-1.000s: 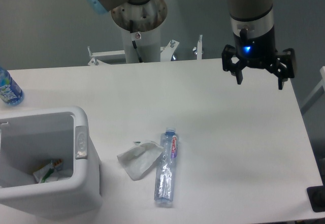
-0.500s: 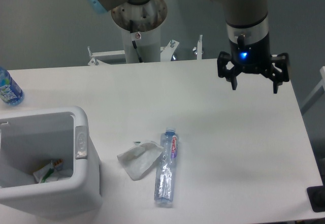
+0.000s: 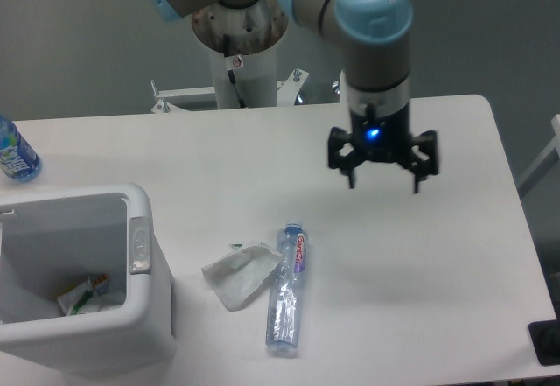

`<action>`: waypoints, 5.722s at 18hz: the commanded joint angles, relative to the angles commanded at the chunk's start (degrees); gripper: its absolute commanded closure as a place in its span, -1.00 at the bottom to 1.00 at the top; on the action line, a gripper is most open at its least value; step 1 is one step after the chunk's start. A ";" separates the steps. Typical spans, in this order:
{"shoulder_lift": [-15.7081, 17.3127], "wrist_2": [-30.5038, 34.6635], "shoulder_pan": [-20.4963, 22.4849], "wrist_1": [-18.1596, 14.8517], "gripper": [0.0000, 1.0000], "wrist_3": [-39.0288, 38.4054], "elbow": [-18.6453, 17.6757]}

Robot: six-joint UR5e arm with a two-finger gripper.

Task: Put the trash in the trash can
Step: 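Move the open gripper down toward the crumpled white tissue, then lower the gripper onto the tissue and close on it, then lift the tissue and carry it over the white trash bin, then open the gripper to drop the tissue into the bin, then move the open gripper over the clear plastic water bottle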

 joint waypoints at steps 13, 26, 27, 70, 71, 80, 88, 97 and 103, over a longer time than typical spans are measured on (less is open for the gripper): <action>-5.45 -6.57 -8.44 9.49 -1.00 0.00 -6.85; -12.66 -9.58 -13.54 10.81 -0.98 -2.63 -6.15; -13.01 -9.58 -13.54 11.16 -0.83 -3.07 -5.98; 4.30 -34.97 -6.95 11.16 1.00 -38.65 10.63; 4.22 -35.85 -8.08 11.16 1.00 -39.20 10.81; 1.41 -35.68 -18.11 11.25 -0.07 -39.20 11.07; 1.49 -35.60 -18.03 11.16 -1.00 -39.73 11.51; -1.58 -35.51 -6.88 11.16 -1.00 -39.90 12.83; -6.67 -32.18 -2.47 10.55 -1.00 -33.95 15.38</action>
